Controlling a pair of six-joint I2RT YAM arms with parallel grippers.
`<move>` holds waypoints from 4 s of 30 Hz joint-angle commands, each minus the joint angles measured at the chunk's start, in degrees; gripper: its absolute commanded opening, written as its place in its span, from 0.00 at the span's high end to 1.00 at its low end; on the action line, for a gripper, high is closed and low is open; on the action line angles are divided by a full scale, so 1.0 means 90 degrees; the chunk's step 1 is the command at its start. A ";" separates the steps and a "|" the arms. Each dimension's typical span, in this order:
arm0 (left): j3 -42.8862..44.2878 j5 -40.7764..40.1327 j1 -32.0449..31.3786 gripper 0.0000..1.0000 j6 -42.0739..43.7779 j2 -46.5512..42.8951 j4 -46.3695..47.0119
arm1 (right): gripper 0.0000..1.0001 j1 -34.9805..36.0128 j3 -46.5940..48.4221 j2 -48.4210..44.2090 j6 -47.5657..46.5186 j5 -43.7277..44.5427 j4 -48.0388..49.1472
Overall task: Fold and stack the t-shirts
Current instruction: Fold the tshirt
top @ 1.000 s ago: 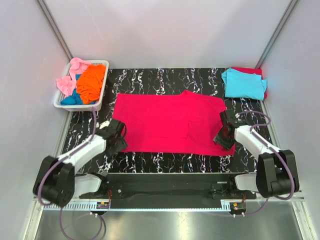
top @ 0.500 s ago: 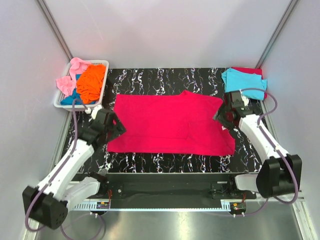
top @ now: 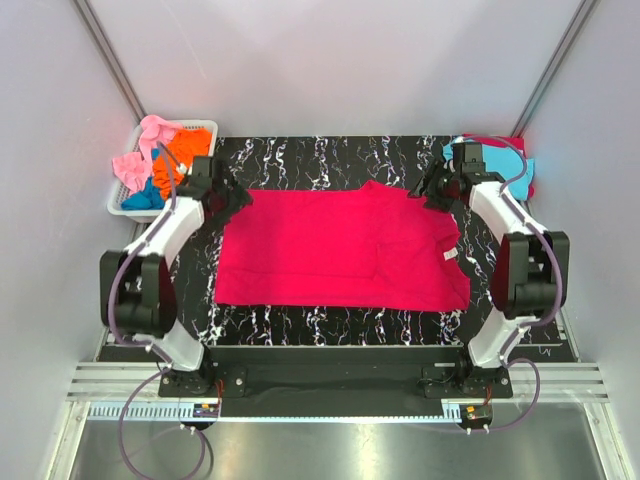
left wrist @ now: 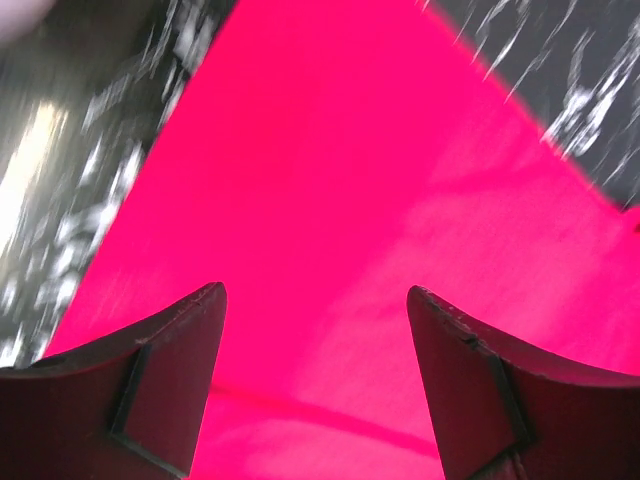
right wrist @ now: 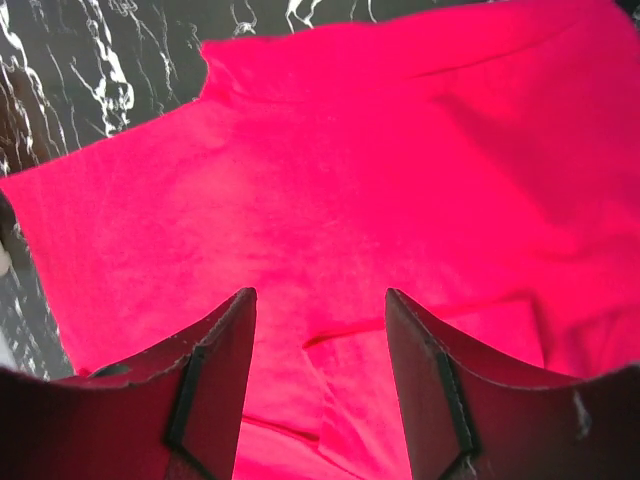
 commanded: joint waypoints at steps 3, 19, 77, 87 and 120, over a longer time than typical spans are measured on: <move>0.1228 0.0250 0.0236 0.22 0.0399 0.1097 0.0597 | 0.39 -0.0234 0.0427 0.0566 -0.0538 -0.1292 0.0433; 0.2693 -0.1948 0.0305 0.25 -0.0332 0.3071 0.0968 | 0.42 -0.0322 0.1715 0.2060 -0.0578 -0.1175 0.0569; 0.5028 -0.2173 0.0032 0.65 -0.0694 0.5181 -0.0682 | 0.51 -0.0741 0.1658 0.2461 0.0008 -0.1850 0.0882; 0.4755 -0.2212 -0.0173 1.00 -0.0567 0.4908 -0.0721 | 0.53 -0.0800 0.1657 0.2559 0.0096 -0.1752 0.0804; 0.3446 -0.2632 -0.0847 1.00 0.0117 0.2623 -0.0721 | 0.52 -0.0898 0.4841 0.4620 -0.1174 0.0564 -0.2058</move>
